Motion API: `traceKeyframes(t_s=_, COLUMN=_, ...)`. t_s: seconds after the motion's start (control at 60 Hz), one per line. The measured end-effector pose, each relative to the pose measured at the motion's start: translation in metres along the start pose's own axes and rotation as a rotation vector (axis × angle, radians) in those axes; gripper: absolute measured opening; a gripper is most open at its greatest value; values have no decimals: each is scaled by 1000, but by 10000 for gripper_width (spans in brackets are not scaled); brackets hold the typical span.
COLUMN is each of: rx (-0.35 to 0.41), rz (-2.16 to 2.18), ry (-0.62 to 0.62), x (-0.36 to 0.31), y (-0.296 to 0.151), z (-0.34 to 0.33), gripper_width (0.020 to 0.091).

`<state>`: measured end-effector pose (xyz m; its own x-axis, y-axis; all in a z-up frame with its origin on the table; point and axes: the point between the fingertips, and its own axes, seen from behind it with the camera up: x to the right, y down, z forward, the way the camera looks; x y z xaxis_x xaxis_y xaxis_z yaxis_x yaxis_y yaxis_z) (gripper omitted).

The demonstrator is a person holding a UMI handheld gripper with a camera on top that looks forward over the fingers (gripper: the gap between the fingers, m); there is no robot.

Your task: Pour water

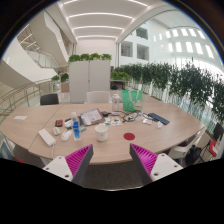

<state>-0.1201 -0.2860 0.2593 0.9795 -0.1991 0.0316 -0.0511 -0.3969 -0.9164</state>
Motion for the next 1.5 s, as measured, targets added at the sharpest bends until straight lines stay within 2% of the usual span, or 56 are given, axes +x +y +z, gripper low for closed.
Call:
traceKeyframes(t_s=0.083, rx=27, rz=1, ry=-26, x=-24, y=-2, z=-2, gripper_width=835)
traceKeyframes(t_s=0.2, rx=141, rz=-46, ry=-85, x=-58, y=-15, z=18, gripper_width=834)
traceKeyframes(t_s=0.25, rx=146, rz=-63, ry=-102, x=-79, y=-8, z=22, gripper_width=832)
traceKeyframes(t_s=0.467, rx=141, rz=-38, ry=-199, x=-164, y=17, z=145, gripper_width=829)
traceKeyframes(t_s=0.55, rx=173, rz=-7, ry=-237, x=-195, y=20, z=201, gripper_width=832)
traceKeyframes(t_s=0.633, rx=134, rz=8, ry=-249, x=-221, y=36, z=257, gripper_width=832)
traceKeyframes(t_s=0.883, rx=213, rz=-12, ry=-199, x=-244, y=3, z=373, gripper_width=829)
traceKeyframes(t_s=0.917, rx=225, rz=-14, ry=-201, x=-244, y=2, z=384, gripper_width=805)
traceKeyframes(t_s=0.95, rx=229, rz=-21, ry=-203, x=-247, y=0, z=393, gripper_width=735)
traceKeyframes(t_s=0.983, rx=224, rz=-34, ry=-219, x=-253, y=1, z=402, gripper_width=593)
traceKeyframes(t_s=1.0, rx=211, rz=-40, ry=-221, x=-255, y=3, z=405, gripper_width=467)
traceKeyframes(t_s=1.133, rx=236, rz=-78, ry=-208, x=-258, y=-3, z=414, gripper_width=450)
traceKeyframes(t_s=1.217, rx=224, rz=-60, ry=-221, x=-258, y=-2, z=416, gripper_width=413)
traceKeyframes(t_s=1.333, rx=150, rz=30, ry=-274, x=-260, y=3, z=419, gripper_width=368)
traceKeyframes(t_s=1.367, rx=109, rz=73, ry=-310, x=-263, y=3, z=417, gripper_width=344)
traceKeyframes(t_s=1.5, rx=-7, rz=443, ry=-470, x=-276, y=-28, z=385, gripper_width=344)
